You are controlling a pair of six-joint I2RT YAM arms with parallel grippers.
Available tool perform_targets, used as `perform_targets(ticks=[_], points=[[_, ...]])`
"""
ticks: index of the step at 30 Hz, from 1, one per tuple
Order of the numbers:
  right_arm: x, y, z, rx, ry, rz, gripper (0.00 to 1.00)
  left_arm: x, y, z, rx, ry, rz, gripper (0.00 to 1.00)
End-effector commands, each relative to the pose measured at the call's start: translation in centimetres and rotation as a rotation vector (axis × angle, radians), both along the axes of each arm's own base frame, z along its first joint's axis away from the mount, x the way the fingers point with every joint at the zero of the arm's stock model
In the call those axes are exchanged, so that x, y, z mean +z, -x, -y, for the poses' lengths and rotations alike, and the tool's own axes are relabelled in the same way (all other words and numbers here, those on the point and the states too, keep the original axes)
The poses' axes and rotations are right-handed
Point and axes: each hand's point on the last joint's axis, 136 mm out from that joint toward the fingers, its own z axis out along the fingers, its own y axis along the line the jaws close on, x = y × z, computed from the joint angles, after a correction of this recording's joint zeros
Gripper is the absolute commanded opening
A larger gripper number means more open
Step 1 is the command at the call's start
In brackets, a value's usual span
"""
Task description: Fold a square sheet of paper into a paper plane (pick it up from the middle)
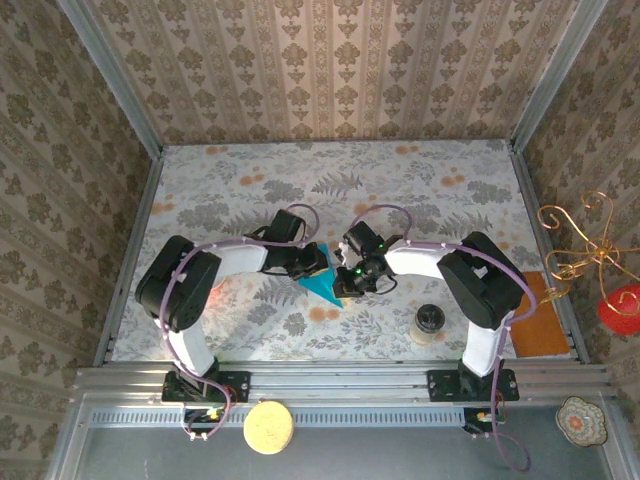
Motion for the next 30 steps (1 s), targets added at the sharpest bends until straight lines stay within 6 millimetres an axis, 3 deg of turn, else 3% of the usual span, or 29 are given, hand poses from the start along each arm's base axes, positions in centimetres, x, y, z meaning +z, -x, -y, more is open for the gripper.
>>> perform_targets(ticks=[1,13,24,30], points=[[-3.9,1.4,3.5,-0.014,0.205,-0.053,0.09,0.9,0.3,0.3,-0.034,-0.003,0.07,0.16],[-4.9,2.0,4.4,-0.02,0.257,-0.081,0.09,-3.3,1.1,-0.5,0.015,-0.009,-0.046,0.16],[-7.5,2.7,8.5,-0.011,0.475,-0.083,0.09,-4.8,-2.0,-4.5,0.078,-0.048,-0.036,0.15],[-7.9,2.9,9.3,-0.012,0.514,-0.082,0.09,-5.2,-4.9,-7.6,0.126,-0.055,-0.034,0.16]])
